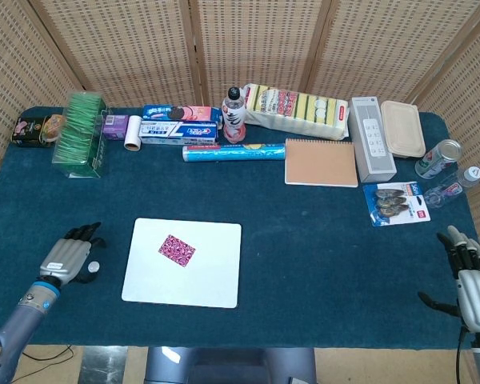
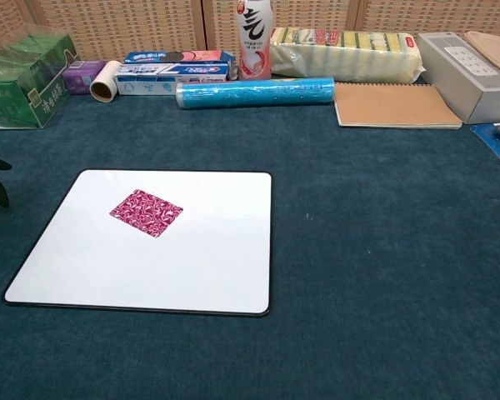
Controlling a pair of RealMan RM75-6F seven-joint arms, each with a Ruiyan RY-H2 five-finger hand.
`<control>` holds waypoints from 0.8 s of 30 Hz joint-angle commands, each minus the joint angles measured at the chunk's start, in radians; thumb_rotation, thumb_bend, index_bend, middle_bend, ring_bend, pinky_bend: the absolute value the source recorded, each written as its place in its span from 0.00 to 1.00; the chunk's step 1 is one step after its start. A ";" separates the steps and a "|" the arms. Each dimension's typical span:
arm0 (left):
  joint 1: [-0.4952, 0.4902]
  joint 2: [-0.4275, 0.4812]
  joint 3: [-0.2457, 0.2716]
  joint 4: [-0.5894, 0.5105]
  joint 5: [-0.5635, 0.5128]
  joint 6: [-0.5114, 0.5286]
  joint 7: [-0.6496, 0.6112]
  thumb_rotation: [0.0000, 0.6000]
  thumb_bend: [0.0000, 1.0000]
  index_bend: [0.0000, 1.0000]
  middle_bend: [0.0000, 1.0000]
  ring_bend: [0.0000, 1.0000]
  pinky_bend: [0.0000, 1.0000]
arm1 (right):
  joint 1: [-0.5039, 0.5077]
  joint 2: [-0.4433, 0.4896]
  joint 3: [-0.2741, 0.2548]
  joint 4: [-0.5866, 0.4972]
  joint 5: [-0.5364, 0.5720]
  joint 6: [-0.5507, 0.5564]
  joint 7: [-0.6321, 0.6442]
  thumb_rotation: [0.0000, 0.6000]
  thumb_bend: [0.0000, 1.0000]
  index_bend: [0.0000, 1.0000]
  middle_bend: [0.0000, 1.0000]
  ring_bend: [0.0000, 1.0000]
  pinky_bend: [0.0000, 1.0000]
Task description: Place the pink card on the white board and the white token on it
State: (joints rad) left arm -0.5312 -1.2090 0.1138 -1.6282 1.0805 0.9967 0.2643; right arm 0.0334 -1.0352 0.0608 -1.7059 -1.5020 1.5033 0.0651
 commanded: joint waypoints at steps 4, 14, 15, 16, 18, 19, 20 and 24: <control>0.026 -0.015 -0.012 0.028 0.003 0.003 -0.027 1.00 0.23 0.29 0.00 0.00 0.07 | 0.001 0.002 0.001 0.000 0.002 -0.002 0.003 1.00 0.00 0.02 0.00 0.00 0.00; 0.059 -0.035 -0.023 0.080 0.041 -0.009 -0.083 1.00 0.24 0.35 0.00 0.00 0.07 | 0.001 0.002 -0.001 -0.001 0.002 -0.004 0.003 1.00 0.00 0.02 0.00 0.00 0.00; 0.062 -0.037 -0.024 0.086 0.044 -0.008 -0.084 1.00 0.24 0.35 0.00 0.00 0.07 | 0.001 0.002 -0.001 -0.001 0.002 -0.005 0.003 1.00 0.00 0.02 0.00 0.00 0.00; 0.064 -0.039 -0.026 0.091 0.047 -0.007 -0.084 1.00 0.25 0.35 0.00 0.00 0.07 | 0.001 0.002 -0.001 -0.001 0.002 -0.005 0.004 1.00 0.00 0.02 0.00 0.00 0.00; 0.067 -0.043 -0.029 0.098 0.054 -0.007 -0.084 1.00 0.25 0.35 0.00 0.00 0.07 | 0.002 0.002 -0.001 -0.001 0.003 -0.005 0.004 1.00 0.00 0.02 0.00 0.00 0.00; 0.069 -0.046 -0.032 0.101 0.057 -0.007 -0.085 1.00 0.25 0.35 0.00 0.00 0.07 | 0.001 0.002 0.000 -0.001 0.004 -0.006 0.005 1.00 0.00 0.02 0.00 0.00 0.00; 0.069 -0.047 -0.034 0.102 0.059 -0.007 -0.084 1.00 0.25 0.35 0.00 0.00 0.07 | 0.001 0.003 0.000 -0.001 0.004 -0.005 0.006 1.00 0.00 0.02 0.00 0.00 0.00; 0.073 -0.053 -0.048 0.093 0.062 -0.007 -0.086 1.00 0.26 0.38 0.00 0.00 0.07 | 0.001 0.005 0.001 -0.002 0.004 -0.004 0.010 1.00 0.00 0.02 0.00 0.00 0.00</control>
State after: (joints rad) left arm -0.4594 -1.2609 0.0688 -1.5316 1.1417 0.9895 0.1800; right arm 0.0343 -1.0304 0.0614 -1.7079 -1.4977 1.4989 0.0750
